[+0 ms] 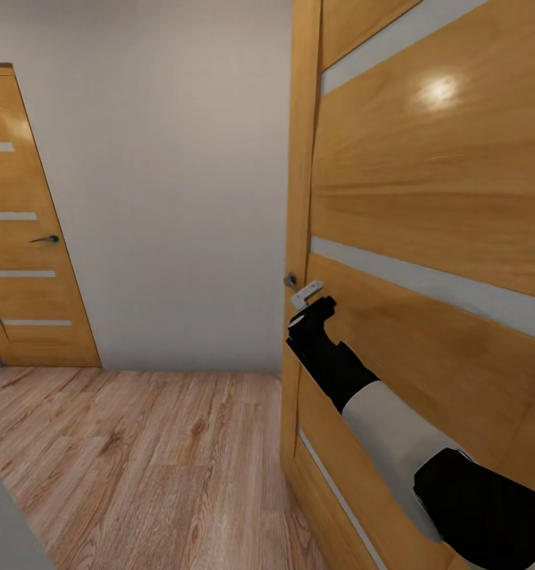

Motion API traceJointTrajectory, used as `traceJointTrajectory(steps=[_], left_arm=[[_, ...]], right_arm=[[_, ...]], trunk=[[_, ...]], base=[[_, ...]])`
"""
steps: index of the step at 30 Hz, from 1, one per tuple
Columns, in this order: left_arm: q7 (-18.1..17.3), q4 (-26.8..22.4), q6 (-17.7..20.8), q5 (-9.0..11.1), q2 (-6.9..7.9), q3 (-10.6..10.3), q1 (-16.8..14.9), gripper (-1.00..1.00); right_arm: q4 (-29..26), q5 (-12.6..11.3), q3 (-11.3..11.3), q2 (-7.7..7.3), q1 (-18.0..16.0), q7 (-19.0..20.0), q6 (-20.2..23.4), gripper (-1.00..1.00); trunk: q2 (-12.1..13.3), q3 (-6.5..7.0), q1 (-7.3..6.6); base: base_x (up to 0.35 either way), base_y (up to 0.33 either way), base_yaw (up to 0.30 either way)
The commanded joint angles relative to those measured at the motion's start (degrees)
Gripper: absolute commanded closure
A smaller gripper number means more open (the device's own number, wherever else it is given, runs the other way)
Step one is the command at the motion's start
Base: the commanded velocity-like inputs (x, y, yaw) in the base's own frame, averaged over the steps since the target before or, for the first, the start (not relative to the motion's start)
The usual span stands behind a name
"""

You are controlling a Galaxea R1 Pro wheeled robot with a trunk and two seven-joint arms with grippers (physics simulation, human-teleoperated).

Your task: Move the two storage containers from the living room to the garage. In the garage, place one container on the floor and stack the other container on top of it (either order is fine).

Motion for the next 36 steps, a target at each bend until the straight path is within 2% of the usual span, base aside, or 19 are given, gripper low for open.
traceJointTrajectory(steps=[1, 18, 36], left_arm=[[0.0, 0.0, -0.2, 0.1, -0.02, 0.3, 0.0, -1.00], [0.0, 0.0, -0.2, 0.2, -0.04, 0.5, 0.0, -1.00], [0.0, 0.0, -0.2, 0.3, -0.02, 0.6, 0.0, -1.00]], right_arm=[[0.1, 0.1, 0.1, 0.00, 0.0, -0.1, 0.3, -1.00], [0.5, 0.2, 0.2, 0.00, 0.0, 0.3, -0.6, -1.00], [0.5, 0.5, -0.3, 0.00, -0.1, -2.3, 0.3, -1.00]], trunk=[[0.0, -0.06, 0.00], [0.0, -0.06, 0.00], [0.0, -0.06, 0.00]], base=[[0.000, 0.000, 0.000], [0.000, 0.000, 0.000], [0.053, 0.000, 0.000]])
